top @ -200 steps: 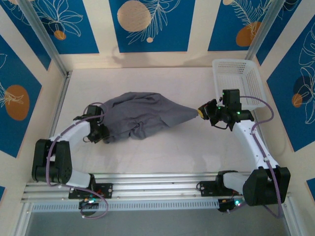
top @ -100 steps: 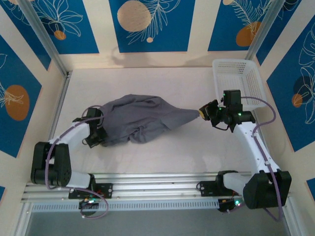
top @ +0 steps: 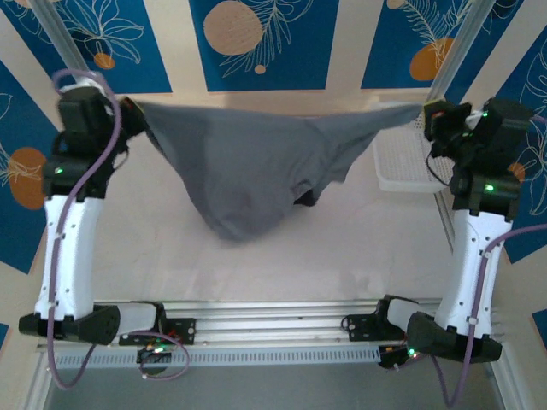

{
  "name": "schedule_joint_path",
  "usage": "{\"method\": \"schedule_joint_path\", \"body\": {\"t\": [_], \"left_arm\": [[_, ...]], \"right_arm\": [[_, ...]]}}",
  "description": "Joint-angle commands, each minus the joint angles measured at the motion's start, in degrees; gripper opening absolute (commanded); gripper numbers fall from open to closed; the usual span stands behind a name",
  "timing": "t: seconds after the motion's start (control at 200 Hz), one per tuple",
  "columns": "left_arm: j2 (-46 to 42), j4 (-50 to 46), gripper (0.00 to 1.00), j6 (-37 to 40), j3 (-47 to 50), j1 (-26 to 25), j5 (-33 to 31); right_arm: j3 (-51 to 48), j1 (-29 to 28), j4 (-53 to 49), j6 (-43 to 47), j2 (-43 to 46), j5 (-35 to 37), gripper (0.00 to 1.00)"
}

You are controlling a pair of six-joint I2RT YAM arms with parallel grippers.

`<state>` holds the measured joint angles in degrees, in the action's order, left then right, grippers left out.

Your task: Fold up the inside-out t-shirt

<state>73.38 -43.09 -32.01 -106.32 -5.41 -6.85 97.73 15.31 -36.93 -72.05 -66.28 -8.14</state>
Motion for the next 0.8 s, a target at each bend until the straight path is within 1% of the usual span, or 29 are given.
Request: {"method": "schedule_joint_path", "body": {"t": [0.0,0.045,0.125,0.175,0.25,0.31,0.35,0.425,0.5,0.575,0.6,0.64,0.695,0.755,0.795], "left_arm": [[1.59,-1.85,0.00,3.65,-5.04,0.58,1.08],[1.27,0.26,0.00,4.29,-5.71,0.62,4.20],[0.18,4.76,0.00,5.23,-4.60,0.66,13.04],[-0.73,7.27,0.00,5.47,-2.40,0.67,17.78],[-2.05,8.44,0.00,5.47,1.64,0.66,20.47],[-3.52,6.99,0.00,6.02,6.08,0.66,20.78],[-5.37,6.87,0.00,6.25,11.26,0.69,20.96],[-10.37,8.71,0.00,5.62,25.62,0.66,20.56],[-15.53,10.77,0.00,2.90,41.74,0.65,18.13],[-19.21,14.44,0.00,0.56,55.60,0.66,17.49],[-19.93,15.81,0.04,0.02,59.30,0.58,17.36],[-20.50,17.79,0.07,-1.17,63.91,0.64,16.69],[-19.92,19.93,0.11,-1.21,67.37,0.64,16.10],[-17.37,20.48,0.15,-0.36,67.95,0.66,15.03],[-14.59,19.63,0.15,0.80,66.77,0.66,14.20]], "right_arm": [[8.08,2.51,-2.05,-1.31,-3.53,0.03,0.00],[11.63,2.87,-1.63,-0.38,-4.57,-0.90,0.00],[15.35,2.73,0.61,2.45,-5.39,-3.13,0.00],[15.56,2.55,1.10,3.60,-5.31,-4.36,0.00],[11.65,2.27,1.67,4.30,-3.57,-6.36,0.00],[4.11,2.26,2.61,4.26,-0.62,-7.78,0.00],[-2.43,2.17,2.89,4.79,2.27,-8.20,0.00],[-17.79,2.09,3.18,4.94,9.13,-7.75,0.00],[-33.88,2.07,2.85,3.45,16.21,-6.91,0.00],[-46.10,1.95,1.23,2.87,21.56,-6.51,0.00],[-49.38,1.94,1.24,2.59,22.72,-7.00,0.00],[-53.15,1.79,1.41,2.10,23.68,-8.25,0.00],[-55.98,1.03,2.61,1.57,23.52,-9.83,0.00],[-56.24,-0.30,3.34,2.02,22.34,-9.78,0.00],[-55.21,-1.34,3.28,2.70,21.24,-9.13,0.00]]}}
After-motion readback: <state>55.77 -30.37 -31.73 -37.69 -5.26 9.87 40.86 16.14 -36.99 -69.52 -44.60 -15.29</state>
